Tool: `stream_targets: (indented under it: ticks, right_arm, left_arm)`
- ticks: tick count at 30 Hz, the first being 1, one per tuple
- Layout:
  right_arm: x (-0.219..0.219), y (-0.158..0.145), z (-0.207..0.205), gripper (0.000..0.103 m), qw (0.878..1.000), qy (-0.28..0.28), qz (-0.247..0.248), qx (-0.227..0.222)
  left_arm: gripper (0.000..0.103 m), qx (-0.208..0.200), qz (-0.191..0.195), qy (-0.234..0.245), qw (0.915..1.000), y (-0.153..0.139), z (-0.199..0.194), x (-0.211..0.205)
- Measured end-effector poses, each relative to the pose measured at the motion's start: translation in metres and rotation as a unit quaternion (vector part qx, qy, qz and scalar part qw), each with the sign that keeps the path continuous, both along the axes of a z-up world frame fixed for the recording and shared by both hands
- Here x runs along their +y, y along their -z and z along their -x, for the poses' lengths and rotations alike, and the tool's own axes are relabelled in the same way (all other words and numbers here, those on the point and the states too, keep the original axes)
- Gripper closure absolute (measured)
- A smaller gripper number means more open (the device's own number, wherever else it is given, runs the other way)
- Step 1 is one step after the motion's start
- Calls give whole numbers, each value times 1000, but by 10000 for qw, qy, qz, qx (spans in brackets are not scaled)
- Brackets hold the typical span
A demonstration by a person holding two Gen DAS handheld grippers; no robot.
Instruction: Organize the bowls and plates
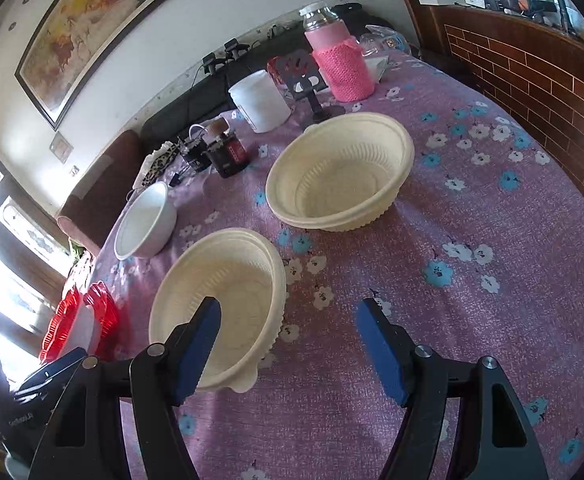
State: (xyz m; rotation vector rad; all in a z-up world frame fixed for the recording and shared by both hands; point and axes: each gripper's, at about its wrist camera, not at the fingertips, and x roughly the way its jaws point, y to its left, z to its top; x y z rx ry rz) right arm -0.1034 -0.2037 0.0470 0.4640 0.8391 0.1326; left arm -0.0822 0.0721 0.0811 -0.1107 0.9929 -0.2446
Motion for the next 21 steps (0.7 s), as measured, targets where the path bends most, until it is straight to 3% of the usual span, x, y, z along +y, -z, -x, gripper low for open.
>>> stream_targets:
  ticks: [12,14,19,21]
  right_arm:
    - [22,37,-32,49,9999,-46,-89,47]
    - [21,39,-31,49,10000,0,-63,-54]
    - [17,41,-30,49,9998,23,-165,-139]
    - [21,39,-28,49,9998,-6,-58,-180]
  left_arm:
    - [20,238,-4,-289,9993,38,-59,-33]
    - [28,280,-17,-247,9993,44,-62,-37]
    - [64,515,-120,-103,9985,58,-68,-46]
    - [68,496,-175,-127,9985,60,-68,-49]
